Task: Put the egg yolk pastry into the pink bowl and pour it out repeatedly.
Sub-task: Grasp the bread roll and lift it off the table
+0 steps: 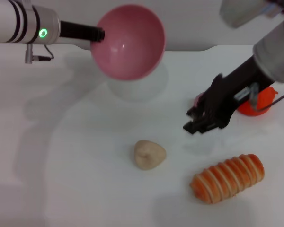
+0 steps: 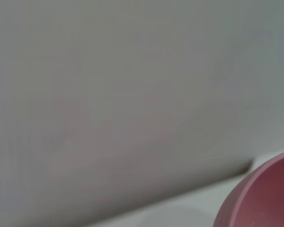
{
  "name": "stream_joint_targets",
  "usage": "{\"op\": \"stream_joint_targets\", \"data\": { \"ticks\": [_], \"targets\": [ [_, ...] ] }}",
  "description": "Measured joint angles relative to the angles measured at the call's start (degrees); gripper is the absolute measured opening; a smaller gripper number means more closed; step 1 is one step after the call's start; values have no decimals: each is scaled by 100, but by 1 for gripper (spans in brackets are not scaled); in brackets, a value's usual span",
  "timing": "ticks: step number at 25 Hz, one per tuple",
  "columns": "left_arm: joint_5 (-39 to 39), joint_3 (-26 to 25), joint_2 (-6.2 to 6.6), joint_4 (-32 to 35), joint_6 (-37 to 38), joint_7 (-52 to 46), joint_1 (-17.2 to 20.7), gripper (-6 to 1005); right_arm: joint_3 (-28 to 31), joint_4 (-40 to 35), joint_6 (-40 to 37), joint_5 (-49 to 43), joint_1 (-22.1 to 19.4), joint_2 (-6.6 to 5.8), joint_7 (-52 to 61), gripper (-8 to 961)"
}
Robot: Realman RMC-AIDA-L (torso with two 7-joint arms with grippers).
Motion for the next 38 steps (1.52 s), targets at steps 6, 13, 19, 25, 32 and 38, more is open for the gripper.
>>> {"op": "stream_joint_targets", "data": {
  "ticks": [6, 13, 19, 25, 32, 38],
  "targets": [
    [20, -8, 112, 28, 680, -176, 97, 45, -676, 1007, 930, 1, -122, 43, -155, 383],
    [123, -14, 154, 40, 858, -298, 114, 45, -1375, 1904, 2090, 287, -109, 67, -188, 460],
    [150, 20, 157, 50, 930, -261, 38, 45, -1723, 2178, 2638, 602, -100, 76, -185, 620],
    [152, 34, 132, 61, 933, -192, 6, 45, -1925, 2273, 3046, 623, -110, 78, -136, 634],
    [152, -6, 110, 73, 933, -106, 5, 45, -2030, 2494, 3305, 624, -13, 81, -83, 635],
    [152, -16, 105, 128, 1007, -84, 33, 45, -2143, 2540, 3437, 625, 36, 89, 13, 635]
  ]
}}
